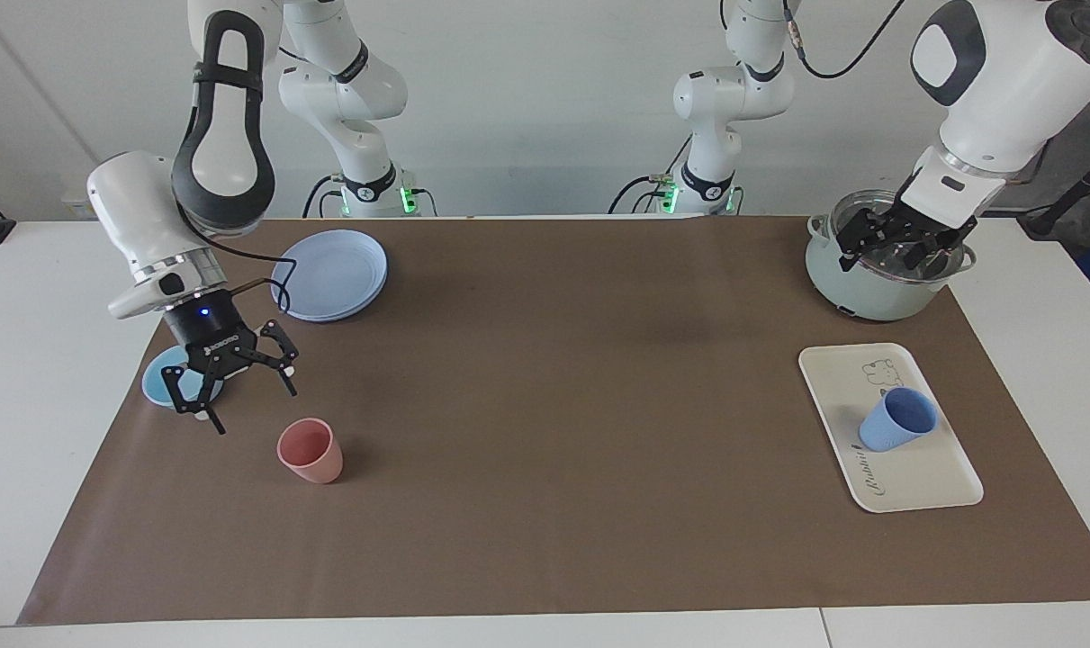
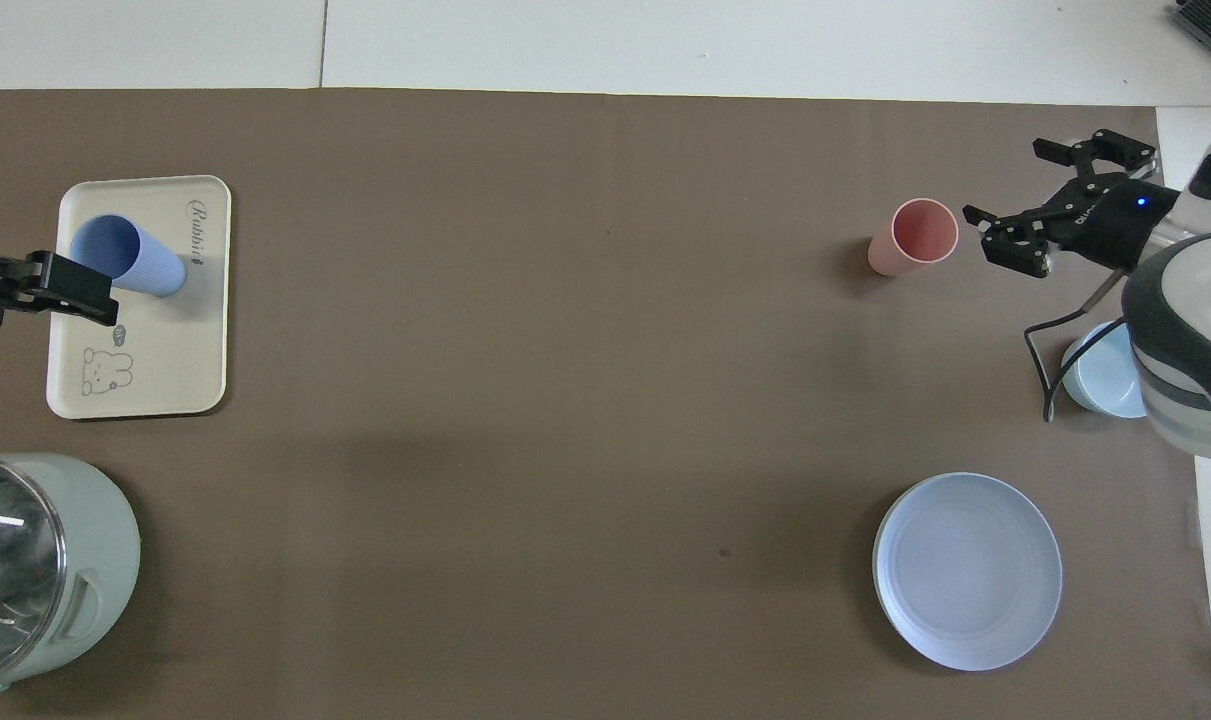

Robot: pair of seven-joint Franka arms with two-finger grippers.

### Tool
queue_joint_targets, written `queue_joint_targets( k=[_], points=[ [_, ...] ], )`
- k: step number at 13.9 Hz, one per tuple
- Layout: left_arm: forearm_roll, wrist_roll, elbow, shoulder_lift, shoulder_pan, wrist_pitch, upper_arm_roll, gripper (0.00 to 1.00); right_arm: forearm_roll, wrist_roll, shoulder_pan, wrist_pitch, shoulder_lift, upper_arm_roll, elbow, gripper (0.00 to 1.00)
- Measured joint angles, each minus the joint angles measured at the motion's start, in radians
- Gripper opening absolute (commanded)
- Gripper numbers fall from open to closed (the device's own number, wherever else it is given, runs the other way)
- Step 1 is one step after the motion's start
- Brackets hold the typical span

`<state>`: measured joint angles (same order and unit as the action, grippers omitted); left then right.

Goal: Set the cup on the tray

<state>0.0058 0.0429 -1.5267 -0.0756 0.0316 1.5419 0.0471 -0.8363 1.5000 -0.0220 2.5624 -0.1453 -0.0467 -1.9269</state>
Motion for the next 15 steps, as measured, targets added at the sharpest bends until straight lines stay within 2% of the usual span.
queue_joint_targets(
  k=[2,4,9,12,15],
  points=[
    [-0.001,0.0,0.0,0.002,-0.001,0.0,0.0,1.0,0.238,-0.214,0.001,-0.096,0.013,-0.001,0.054,1.0],
    [-0.001,0.0,-0.001,0.002,-0.001,0.0,0.001,1.0,0.423,-0.419,0.006,-0.201,0.034,0.001,0.097,1.0],
    [-0.001,0.0,-0.001,0.002,-0.002,0.002,0.002,1.0,0.708,-0.872,0.055,-0.453,0.115,0.009,0.12,1.0],
    [-0.001,0.0,-0.001,0.002,-0.002,0.02,0.003,1.0,0.756,-1.223,0.071,-0.611,0.149,0.012,0.119,1.0],
    [-0.001,0.0,-0.003,0.002,-0.01,0.03,0.004,1.0,0.759,-1.466,0.054,-0.694,0.166,-0.001,0.121,1.0]
  ],
)
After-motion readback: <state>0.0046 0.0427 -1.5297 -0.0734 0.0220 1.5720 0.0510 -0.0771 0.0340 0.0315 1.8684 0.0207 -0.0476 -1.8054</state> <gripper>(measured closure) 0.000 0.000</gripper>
